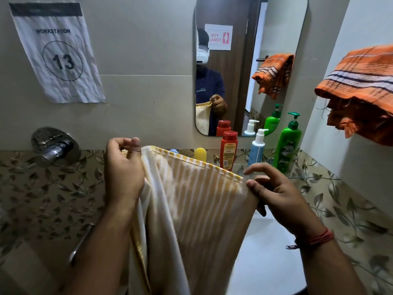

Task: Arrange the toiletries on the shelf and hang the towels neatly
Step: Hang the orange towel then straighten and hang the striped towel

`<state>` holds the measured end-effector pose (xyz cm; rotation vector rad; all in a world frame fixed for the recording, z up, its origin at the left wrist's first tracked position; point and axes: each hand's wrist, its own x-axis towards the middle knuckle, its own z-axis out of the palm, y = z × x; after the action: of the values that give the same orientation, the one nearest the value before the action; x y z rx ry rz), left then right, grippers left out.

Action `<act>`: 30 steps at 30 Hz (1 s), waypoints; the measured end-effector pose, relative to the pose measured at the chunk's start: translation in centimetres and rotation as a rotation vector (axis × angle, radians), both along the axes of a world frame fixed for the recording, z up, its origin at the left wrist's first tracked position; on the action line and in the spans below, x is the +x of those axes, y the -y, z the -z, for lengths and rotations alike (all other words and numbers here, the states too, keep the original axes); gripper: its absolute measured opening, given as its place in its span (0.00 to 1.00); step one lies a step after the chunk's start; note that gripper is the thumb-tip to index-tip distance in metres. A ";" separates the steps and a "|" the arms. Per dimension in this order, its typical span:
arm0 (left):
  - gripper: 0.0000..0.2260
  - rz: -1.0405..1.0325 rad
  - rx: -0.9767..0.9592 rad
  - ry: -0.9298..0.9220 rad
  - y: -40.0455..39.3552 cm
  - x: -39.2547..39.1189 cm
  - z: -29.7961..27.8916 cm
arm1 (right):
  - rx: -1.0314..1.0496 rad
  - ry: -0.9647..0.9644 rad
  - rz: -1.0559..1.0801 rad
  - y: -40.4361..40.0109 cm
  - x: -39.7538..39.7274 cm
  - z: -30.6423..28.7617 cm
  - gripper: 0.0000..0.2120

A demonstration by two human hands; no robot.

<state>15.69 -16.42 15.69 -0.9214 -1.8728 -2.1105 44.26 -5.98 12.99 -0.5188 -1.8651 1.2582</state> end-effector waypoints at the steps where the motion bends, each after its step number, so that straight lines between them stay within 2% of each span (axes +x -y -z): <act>1: 0.04 0.035 -0.005 -0.015 0.0 0.8 0.0 | -0.073 -0.098 -0.069 0.7 -0.4 -0.5 0.06; 3: 0.03 0.122 -0.038 -0.014 0.1 2.9 0.0 | -0.214 -0.263 -0.271 2.1 -1.3 -1.5 0.11; 5: 0.07 0.215 -0.105 0.028 0.4 5.3 0.1 | -0.316 -0.357 -0.503 3.7 -2.0 -2.3 0.13; 7: 0.08 0.331 -0.157 0.104 0.6 7.6 -0.1 | -0.326 -0.358 -0.627 5.1 -2.6 -3.1 0.13; 8: 0.09 0.395 -0.161 0.140 0.8 8.4 -0.1 | -0.294 -0.323 -0.620 5.8 -2.9 -3.5 0.12; 10: 0.10 0.527 -0.161 0.223 1.0 9.4 -0.2 | -0.138 -0.191 -0.460 6.9 -3.5 -4.1 0.09; 13: 0.10 0.733 -0.173 0.357 1.6 10.4 -0.2 | 0.336 0.043 0.014 7.8 -4.4 -3.7 0.04; 14: 0.10 0.766 -0.152 0.381 1.7 10.8 -0.2 | 0.420 0.078 0.130 8.0 -4.6 -3.3 0.03; 17: 0.05 0.757 -0.023 0.448 1.4 11.9 0.1 | 0.384 0.040 0.257 8.1 -4.9 -2.5 0.03; 22: 0.07 0.769 0.086 0.592 1.8 12.9 0.8 | 0.395 0.045 0.322 8.3 -4.6 -1.6 0.04; 26: 0.06 0.796 0.047 0.493 2.7 13.4 1.4 | 0.383 0.016 0.401 8.1 -4.0 -1.3 0.05; 30: 0.11 0.792 -0.007 0.429 3.1 13.4 1.7 | 0.378 0.002 0.422 8.1 -3.5 -1.2 0.04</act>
<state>29.09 -19.48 13.99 -1.4979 -1.8811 -2.9459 40.76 -14.11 14.17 -0.6595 -1.8143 0.6122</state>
